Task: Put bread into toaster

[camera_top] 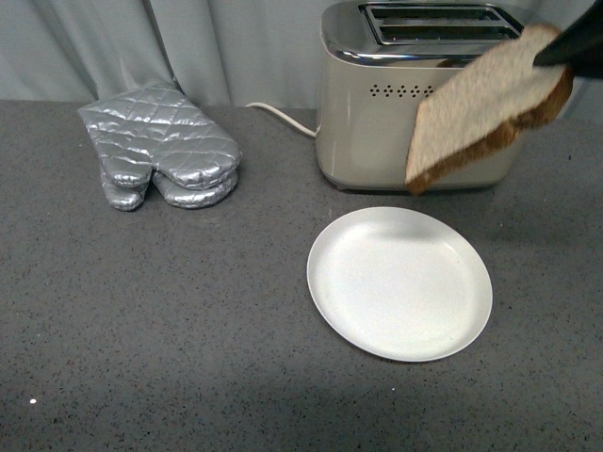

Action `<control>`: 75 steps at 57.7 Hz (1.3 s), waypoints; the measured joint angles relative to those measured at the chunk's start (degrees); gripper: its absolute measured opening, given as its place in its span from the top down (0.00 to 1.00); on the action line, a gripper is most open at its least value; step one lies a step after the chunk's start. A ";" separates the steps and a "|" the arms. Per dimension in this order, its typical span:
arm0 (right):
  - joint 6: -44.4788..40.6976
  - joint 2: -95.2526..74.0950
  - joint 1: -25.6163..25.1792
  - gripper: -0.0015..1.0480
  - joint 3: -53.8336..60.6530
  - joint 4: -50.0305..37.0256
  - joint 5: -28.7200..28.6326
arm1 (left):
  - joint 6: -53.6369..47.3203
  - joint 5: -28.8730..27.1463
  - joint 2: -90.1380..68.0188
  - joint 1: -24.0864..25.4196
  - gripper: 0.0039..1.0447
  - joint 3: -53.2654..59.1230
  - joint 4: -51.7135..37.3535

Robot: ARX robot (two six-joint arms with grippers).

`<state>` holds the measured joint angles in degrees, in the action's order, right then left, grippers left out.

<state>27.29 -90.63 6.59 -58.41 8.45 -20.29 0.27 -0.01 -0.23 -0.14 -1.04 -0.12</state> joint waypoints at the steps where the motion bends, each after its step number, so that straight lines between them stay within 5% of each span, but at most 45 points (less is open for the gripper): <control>1: 0.76 0.55 0.13 0.99 -0.66 0.37 0.33 | 0.00 0.00 0.00 0.00 0.06 0.00 0.00; 48: 29.09 -8.33 10.80 0.99 -40.70 23.17 33.46 | 0.00 0.00 0.00 0.00 0.06 0.00 0.00; 75: 41.44 -14.56 10.67 0.99 -45.55 37.46 36.30 | 0.00 0.00 0.00 0.00 0.06 0.00 0.00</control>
<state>68.73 -105.19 17.26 -103.96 45.91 16.01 0.27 -0.01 -0.23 -0.14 -1.04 -0.12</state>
